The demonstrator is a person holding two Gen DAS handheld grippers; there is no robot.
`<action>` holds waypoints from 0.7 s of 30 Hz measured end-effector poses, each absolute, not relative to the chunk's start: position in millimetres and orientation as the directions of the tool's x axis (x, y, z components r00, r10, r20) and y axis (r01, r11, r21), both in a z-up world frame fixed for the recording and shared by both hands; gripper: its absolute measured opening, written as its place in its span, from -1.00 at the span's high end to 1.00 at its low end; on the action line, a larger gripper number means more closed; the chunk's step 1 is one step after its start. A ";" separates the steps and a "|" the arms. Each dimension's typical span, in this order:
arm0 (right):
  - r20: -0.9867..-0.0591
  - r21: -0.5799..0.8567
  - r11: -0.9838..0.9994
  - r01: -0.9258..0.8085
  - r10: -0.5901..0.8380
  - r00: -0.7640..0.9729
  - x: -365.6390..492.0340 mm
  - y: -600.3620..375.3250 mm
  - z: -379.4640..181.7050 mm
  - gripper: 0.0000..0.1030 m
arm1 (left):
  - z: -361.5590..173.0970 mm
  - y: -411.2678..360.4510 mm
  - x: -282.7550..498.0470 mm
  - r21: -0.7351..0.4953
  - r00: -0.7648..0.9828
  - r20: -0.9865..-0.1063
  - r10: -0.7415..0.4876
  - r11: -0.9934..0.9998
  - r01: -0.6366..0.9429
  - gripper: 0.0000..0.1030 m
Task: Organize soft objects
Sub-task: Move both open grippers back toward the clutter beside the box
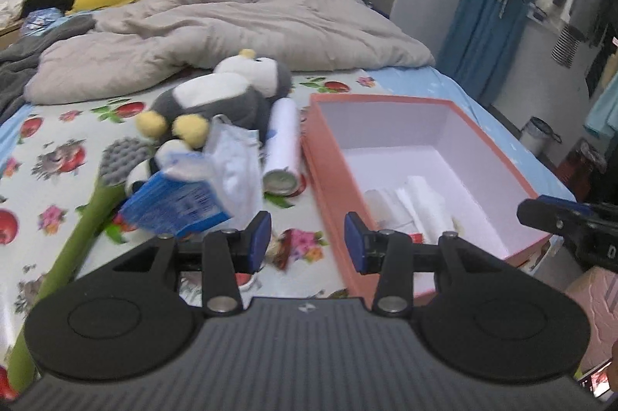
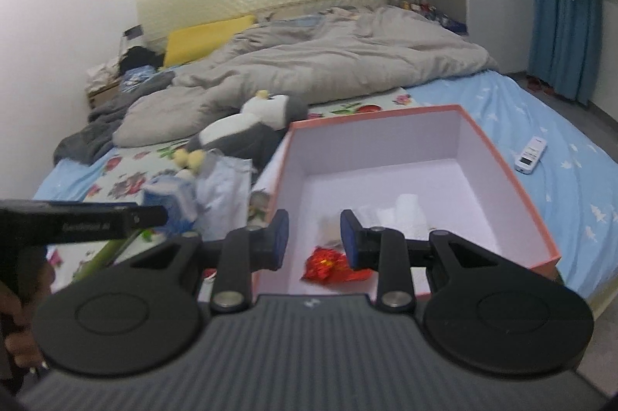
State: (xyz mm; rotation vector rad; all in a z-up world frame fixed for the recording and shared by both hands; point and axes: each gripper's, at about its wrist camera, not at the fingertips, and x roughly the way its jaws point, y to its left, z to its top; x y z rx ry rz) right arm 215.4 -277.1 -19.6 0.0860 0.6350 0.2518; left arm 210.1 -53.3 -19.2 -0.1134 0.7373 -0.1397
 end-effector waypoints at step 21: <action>-0.571 0.160 0.910 -0.382 0.401 0.716 125.4 -174.2 -39.7 0.37 | -39.7 36.8 86.3 -0.198 0.746 -0.663 -0.059 0.975 -0.099 0.07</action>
